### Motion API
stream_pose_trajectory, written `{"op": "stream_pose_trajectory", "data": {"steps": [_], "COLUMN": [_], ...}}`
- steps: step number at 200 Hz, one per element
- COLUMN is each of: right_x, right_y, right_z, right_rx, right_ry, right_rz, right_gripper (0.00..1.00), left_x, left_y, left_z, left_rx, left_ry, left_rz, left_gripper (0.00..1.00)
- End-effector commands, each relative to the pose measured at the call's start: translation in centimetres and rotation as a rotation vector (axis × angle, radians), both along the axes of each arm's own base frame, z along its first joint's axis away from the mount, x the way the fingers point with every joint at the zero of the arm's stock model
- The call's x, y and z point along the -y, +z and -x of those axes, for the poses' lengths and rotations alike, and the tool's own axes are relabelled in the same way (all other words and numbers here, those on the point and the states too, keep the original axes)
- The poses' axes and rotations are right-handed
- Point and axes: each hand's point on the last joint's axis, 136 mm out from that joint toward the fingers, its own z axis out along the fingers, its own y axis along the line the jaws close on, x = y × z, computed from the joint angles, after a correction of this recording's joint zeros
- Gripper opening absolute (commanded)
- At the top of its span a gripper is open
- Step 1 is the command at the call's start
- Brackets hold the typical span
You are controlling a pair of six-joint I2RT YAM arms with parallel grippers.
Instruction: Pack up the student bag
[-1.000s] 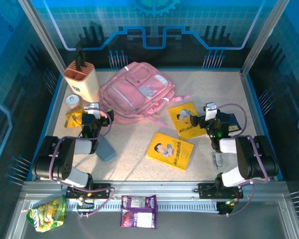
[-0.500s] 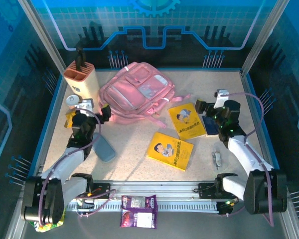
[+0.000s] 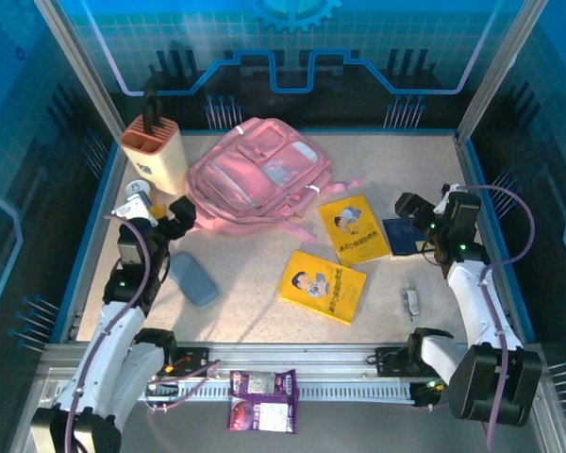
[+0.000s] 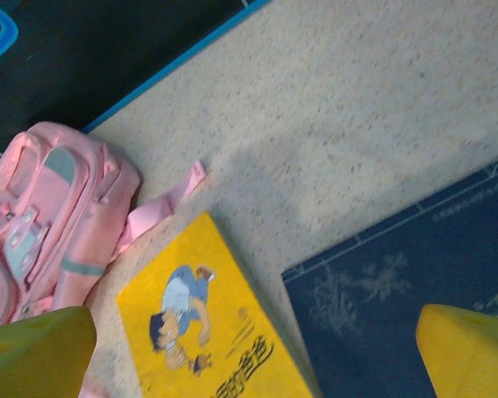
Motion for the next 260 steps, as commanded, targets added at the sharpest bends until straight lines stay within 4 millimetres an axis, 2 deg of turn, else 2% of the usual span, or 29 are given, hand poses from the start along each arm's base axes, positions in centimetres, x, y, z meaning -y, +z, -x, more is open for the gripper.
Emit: {"op": "stream_pose_trajectory", "data": {"steps": [1, 30, 47, 81, 122, 142, 147, 149, 155, 175, 190, 217, 260], "right_x": [-3.3, -6.2, -8.8, -14.5, -18.4, -20.1, -20.5, -21.0, -21.5, -23.4, -24.9, -25.6, -27.1], "right_y": [0.3, -0.3, -0.4, 0.2, -0.5, -0.9, -1.8, -1.0, -1.2, -2.2, -3.0, -5.5, -8.4], "right_z": [1.5, 3.0, 3.7, 4.6, 4.3, 3.1, 3.1, 2.7, 2.2, 0.3, -1.2, -3.6, -7.8], "right_rx": [-0.042, -0.14, -0.176, -0.166, -0.241, -0.285, -0.316, -0.303, -0.32, -0.347, -0.353, -0.431, -0.47], "right_ry": [0.104, 0.176, 0.256, 0.433, 0.446, 0.445, 0.447, 0.454, 0.456, 0.468, 0.477, 0.419, 0.393], "right_rz": [-0.066, -0.06, -0.08, -0.176, -0.281, -0.29, -0.287, -0.29, -0.287, -0.278, -0.306, -0.288, -0.258], "right_gripper": [1.0, 1.0, 1.0, 1.0, 1.0, 1.0, 1.0, 1.0, 1.0, 0.94, 0.82, 0.72, 0.67], "left_x": [0.9, 4.6, 6.7, 10.7, 14.9, 16.3, 16.6, 16.7, 17.2, 18.6, 19.3, 20.2, 20.6], "left_y": [-1.1, -2.1, -3.2, -4.3, -5.3, -5.3, -5.4, -5.5, -5.6, -5.7, -6.0, -6.2, -6.7], "left_z": [1.5, 2.3, 2.8, 3.8, 4.0, 3.5, 3.4, 3.3, 3.2, 2.6, 2.3, 1.9, 1.7], "left_rx": [-0.132, -0.264, -0.331, -0.364, -0.369, -0.362, -0.365, -0.369, -0.37, -0.369, -0.375, -0.373, -0.38], "left_ry": [-0.012, -0.161, -0.222, -0.318, -0.403, -0.425, -0.424, -0.425, -0.432, -0.447, -0.449, -0.451, -0.445], "left_rz": [0.146, 0.3, 0.365, 0.326, 0.344, 0.309, 0.304, 0.302, 0.3, 0.279, 0.259, 0.234, 0.211], "left_gripper": [0.99, 0.99, 0.99, 0.99, 0.99, 0.99, 0.99, 0.99, 0.99, 0.99, 0.99, 0.99, 0.99]}}
